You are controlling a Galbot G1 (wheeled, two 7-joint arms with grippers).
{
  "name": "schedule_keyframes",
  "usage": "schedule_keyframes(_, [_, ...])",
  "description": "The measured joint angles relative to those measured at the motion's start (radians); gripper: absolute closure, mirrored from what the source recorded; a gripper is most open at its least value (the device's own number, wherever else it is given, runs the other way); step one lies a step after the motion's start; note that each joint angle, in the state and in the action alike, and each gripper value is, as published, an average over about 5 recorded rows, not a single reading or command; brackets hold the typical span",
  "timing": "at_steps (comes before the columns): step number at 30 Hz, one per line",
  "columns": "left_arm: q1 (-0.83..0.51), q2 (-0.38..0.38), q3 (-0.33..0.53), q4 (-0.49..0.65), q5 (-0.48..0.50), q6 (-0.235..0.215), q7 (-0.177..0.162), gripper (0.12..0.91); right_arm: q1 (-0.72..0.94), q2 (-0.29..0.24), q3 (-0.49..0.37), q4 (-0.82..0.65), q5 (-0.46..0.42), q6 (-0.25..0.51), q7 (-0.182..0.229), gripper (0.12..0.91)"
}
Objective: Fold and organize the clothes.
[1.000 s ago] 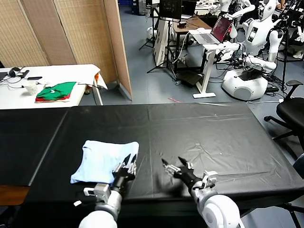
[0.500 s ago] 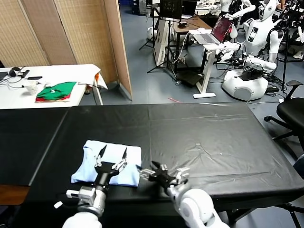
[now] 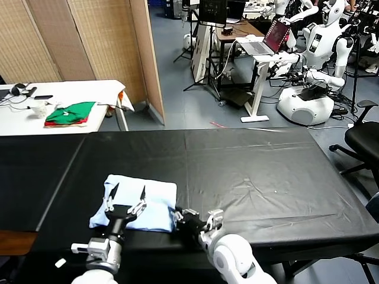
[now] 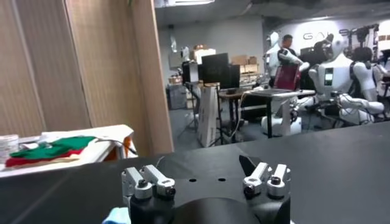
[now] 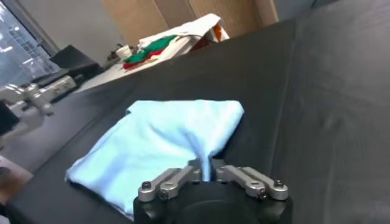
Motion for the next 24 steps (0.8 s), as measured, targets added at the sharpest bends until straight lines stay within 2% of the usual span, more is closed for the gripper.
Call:
schedule_keyframes(1, [0.0, -0.001, -0.003, -0.001, -0.001, 0.0, -0.001, 0.123, -0.003, -0.003, 0.006, 0.003, 0.0, -0.001, 0.0, 0.861])
schedule_keyframes(6, [0.005, 0.003, -0.016, -0.004, -0.018, 0.002, -0.005, 0.123, -0.033, -0.025, 0.059, 0.046, -0.007, -0.037, 0.005, 0.879])
schedule_keyframes(11, [0.005, 0.013, -0.02, -0.013, -0.095, 0.038, -0.026, 0.123, -0.063, -0.067, 0.146, 0.102, -0.035, -0.102, 0.0, 0.88])
schedule_keyframes(18, [0.014, 0.033, -0.029, -0.021, -0.17, 0.079, -0.027, 0.123, -0.05, -0.137, 0.211, 0.133, -0.081, -0.166, -0.052, 0.88])
schedule_keyframes(21, [0.022, 0.041, -0.039, -0.022, -0.183, 0.088, -0.028, 0.123, -0.044, -0.169, 0.214, 0.14, -0.104, -0.17, -0.067, 0.817])
schedule_keyframes(24, [0.033, 0.047, -0.049, -0.024, -0.207, 0.087, -0.028, 0.123, -0.052, -0.196, 0.219, 0.156, -0.122, -0.17, -0.067, 0.649])
